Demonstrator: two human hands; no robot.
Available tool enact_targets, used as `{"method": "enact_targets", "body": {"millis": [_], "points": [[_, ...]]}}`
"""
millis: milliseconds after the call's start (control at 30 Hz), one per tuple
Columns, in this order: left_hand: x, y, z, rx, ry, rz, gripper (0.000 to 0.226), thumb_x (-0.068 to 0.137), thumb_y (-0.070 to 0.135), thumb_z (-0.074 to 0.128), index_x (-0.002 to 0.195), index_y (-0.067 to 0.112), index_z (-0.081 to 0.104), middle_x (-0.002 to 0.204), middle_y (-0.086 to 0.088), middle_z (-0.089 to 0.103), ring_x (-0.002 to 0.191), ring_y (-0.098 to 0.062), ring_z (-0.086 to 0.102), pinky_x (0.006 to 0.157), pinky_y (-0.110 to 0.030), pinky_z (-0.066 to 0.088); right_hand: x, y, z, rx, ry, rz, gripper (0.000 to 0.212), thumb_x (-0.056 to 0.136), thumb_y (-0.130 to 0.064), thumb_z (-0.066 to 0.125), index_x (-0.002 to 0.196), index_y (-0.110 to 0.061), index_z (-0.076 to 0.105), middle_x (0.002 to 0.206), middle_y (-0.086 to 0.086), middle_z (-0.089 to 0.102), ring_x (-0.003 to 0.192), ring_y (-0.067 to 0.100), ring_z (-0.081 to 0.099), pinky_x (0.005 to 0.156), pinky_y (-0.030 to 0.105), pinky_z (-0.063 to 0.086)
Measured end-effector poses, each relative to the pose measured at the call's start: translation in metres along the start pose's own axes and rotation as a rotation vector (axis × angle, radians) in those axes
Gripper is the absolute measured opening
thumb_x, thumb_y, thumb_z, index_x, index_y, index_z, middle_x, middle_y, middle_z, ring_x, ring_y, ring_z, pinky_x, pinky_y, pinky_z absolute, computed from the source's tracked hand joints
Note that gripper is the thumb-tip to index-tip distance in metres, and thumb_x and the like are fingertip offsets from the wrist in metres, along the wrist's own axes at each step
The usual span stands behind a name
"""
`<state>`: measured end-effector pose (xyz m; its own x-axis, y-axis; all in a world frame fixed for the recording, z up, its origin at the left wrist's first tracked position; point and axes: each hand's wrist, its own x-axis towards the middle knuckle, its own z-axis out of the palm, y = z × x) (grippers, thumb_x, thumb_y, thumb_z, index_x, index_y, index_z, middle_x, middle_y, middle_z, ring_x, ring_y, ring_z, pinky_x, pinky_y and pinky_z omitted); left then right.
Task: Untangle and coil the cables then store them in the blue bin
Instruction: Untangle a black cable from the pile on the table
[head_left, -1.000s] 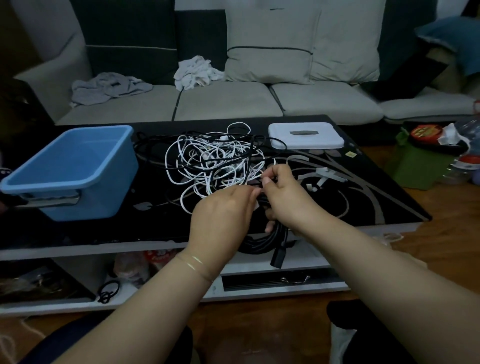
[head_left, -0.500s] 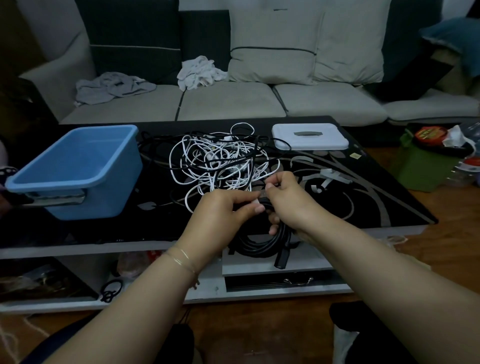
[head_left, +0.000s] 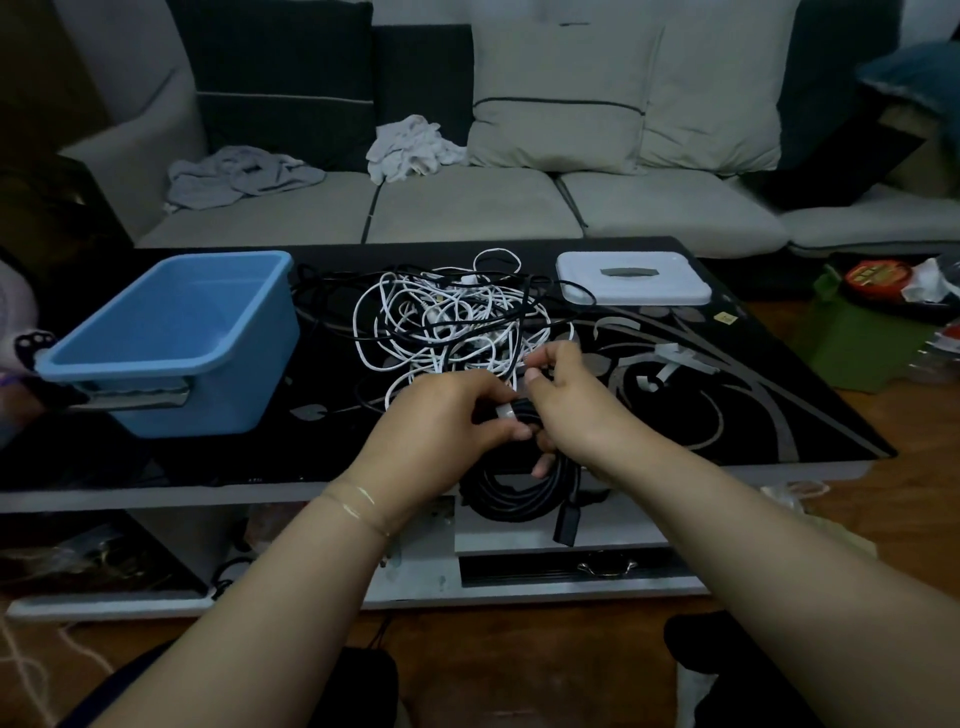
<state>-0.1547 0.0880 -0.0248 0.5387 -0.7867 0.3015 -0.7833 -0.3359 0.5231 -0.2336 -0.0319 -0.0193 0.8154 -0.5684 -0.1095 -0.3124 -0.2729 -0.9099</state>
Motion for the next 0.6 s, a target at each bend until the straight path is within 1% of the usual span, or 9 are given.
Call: {"method": "enact_targets", "body": {"millis": [67, 134, 167, 200, 301, 367, 434, 501, 601], "points": [[0.000, -0.003, -0.003, -0.048, -0.002, -0.022, 0.029, 0.078, 0.038, 0.077, 0.103, 0.025, 0.071, 0.086, 0.010, 0.069, 0.084, -0.008, 0.064, 0.077, -0.030, 0.051, 0.001, 0.000, 0.004, -0.006, 0.003, -0.020, 0.012, 0.102, -0.024, 0.034, 0.112, -0.018, 0.034, 0.083, 0.005, 0.047, 0.037, 0.017, 0.045, 0.062, 0.057, 0.056], [0.000, -0.003, -0.006, 0.050, -0.005, 0.035, 0.026, 0.081, 0.036, 0.073, 0.104, 0.024, 0.070, 0.089, 0.007, 0.070, 0.085, -0.011, 0.063, 0.077, -0.033, 0.050, 0.002, 0.000, 0.008, 0.021, 0.010, -0.018, 0.010, 0.102, -0.024, 0.034, 0.111, -0.019, 0.034, 0.082, 0.005, 0.048, 0.036, 0.017, 0.045, 0.063, 0.059, 0.055], [0.000, -0.003, -0.008, 0.111, 0.005, 0.078, 0.025, 0.084, 0.035, 0.070, 0.106, 0.023, 0.069, 0.092, 0.005, 0.070, 0.087, -0.015, 0.063, 0.077, -0.033, 0.048, 0.004, 0.000, 0.011, 0.042, 0.013, -0.012, 0.010, 0.102, -0.024, 0.034, 0.111, -0.019, 0.035, 0.083, 0.004, 0.048, 0.035, 0.016, 0.046, 0.061, 0.057, 0.056], [0.000, -0.003, -0.008, 0.167, 0.020, 0.126, 0.024, 0.086, 0.034, 0.068, 0.107, 0.022, 0.068, 0.095, 0.004, 0.070, 0.089, -0.017, 0.063, 0.076, -0.034, 0.047, 0.006, -0.001, 0.011, 0.066, 0.020, -0.004, 0.010, 0.102, -0.023, 0.034, 0.111, -0.019, 0.035, 0.084, 0.004, 0.049, 0.034, 0.014, 0.046, 0.056, 0.052, 0.056], [0.000, -0.005, -0.009, 0.268, 0.085, 0.218, 0.025, 0.090, 0.032, 0.062, 0.111, 0.019, 0.064, 0.099, 0.001, 0.068, 0.094, -0.023, 0.063, 0.075, -0.037, 0.046, 0.012, -0.004, 0.014, 0.159, 0.040, 0.011, 0.011, 0.102, -0.021, 0.035, 0.112, -0.016, 0.036, 0.089, 0.007, 0.048, 0.028, 0.004, 0.042, 0.039, 0.033, 0.051], [0.001, -0.008, -0.008, 0.201, 0.121, 0.161, 0.030, 0.089, 0.033, 0.065, 0.116, 0.020, 0.062, 0.101, 0.002, 0.069, 0.096, -0.020, 0.063, 0.078, -0.036, 0.047, 0.016, -0.006, 0.015, 0.173, 0.060, -0.007, 0.011, 0.102, -0.021, 0.036, 0.112, -0.016, 0.035, 0.093, 0.008, 0.046, 0.032, 0.005, 0.043, 0.035, 0.028, 0.048], [0.002, -0.014, -0.009, 0.024, 0.109, 0.036, 0.034, 0.085, 0.031, 0.071, 0.117, 0.022, 0.063, 0.104, 0.006, 0.070, 0.097, -0.013, 0.064, 0.085, -0.032, 0.048, 0.019, -0.007, 0.018, 0.186, 0.073, -0.035, 0.010, 0.102, -0.021, 0.035, 0.111, -0.016, 0.035, 0.091, 0.006, 0.044, 0.039, 0.008, 0.042, 0.035, 0.028, 0.048], [0.004, -0.021, -0.012, -0.089, 0.104, -0.036, 0.032, 0.081, 0.027, 0.075, 0.112, 0.023, 0.067, 0.100, 0.009, 0.071, 0.094, -0.007, 0.064, 0.086, -0.031, 0.050, 0.022, -0.008, 0.022, 0.237, 0.073, -0.047, 0.009, 0.103, -0.021, 0.034, 0.109, -0.015, 0.035, 0.084, 0.005, 0.041, 0.035, 0.006, 0.038, 0.036, 0.029, 0.048], [0.005, -0.027, -0.016, -0.065, 0.120, -0.011, 0.026, 0.082, 0.026, 0.074, 0.107, 0.023, 0.069, 0.094, 0.011, 0.071, 0.089, -0.006, 0.064, 0.082, -0.031, 0.050, 0.026, -0.009, 0.029, 0.296, 0.041, -0.029, 0.009, 0.103, -0.022, 0.034, 0.108, -0.015, 0.035, 0.081, 0.005, 0.041, 0.030, 0.003, 0.034, 0.040, 0.033, 0.051]]}}
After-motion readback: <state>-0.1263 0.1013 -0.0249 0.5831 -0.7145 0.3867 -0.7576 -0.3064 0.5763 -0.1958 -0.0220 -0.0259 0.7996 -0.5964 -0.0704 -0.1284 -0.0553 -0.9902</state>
